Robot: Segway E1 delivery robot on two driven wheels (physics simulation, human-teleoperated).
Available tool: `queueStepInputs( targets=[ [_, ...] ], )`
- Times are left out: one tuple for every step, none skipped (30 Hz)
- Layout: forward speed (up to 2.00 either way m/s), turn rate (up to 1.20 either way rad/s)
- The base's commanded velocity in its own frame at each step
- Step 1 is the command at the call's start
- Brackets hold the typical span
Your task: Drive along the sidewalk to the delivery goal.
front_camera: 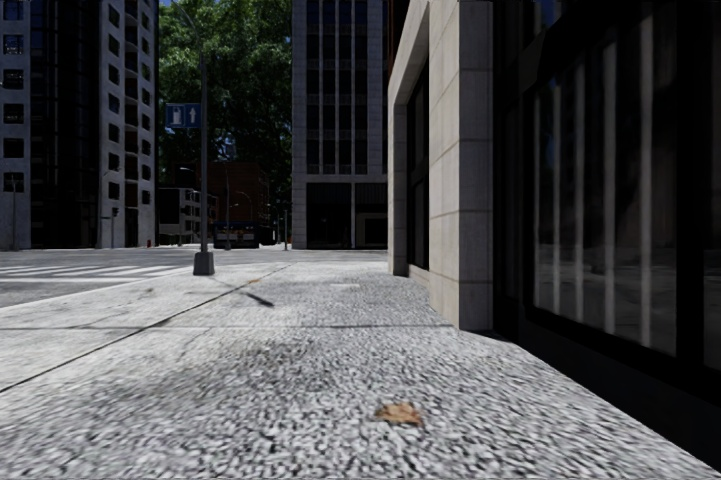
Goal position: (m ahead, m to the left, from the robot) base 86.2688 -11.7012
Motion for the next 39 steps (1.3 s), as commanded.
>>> queueStepInputs(
  targets=[
    [2.00,0.00],
    [2.00,0.00],
    [2.00,0.00],
    [2.00,0.00],
    [2.00,0.00],
    [2.00,0.00],
    [2.00,0.00],
    [2.00,0.00],
    [2.00,0.00],
    [2.00,0.00],
    [2.00,0.00],
    [2.00,0.00],
    [2.00,0.00],
    [2.00,0.00],
    [2.00,0.00],
    [2.00,0.00],
    [2.00,0.00],
    [2.00,0.00],
    [2.00,0.00],
    [2.00,0.00],
    [2.00,0.00],
    [2.00,0.00],
    [2.00,0.07],
    [2.00,0.14],
    [2.00,0.18],
    [2.00,0.18],
    [2.00,0.25],
    [2.00,0.27],
    [2.00,0.28],
    [2.00,0.29],
    [2.00,0.29],
    [2.00,0.29],
    [2.00,0.29],
    [2.00,0.29],
    [2.00,0.29],
    [2.00,0.29],
    [2.00,0.29],
    [2.00,0.29],
    [2.00,0.29]
  ],
)
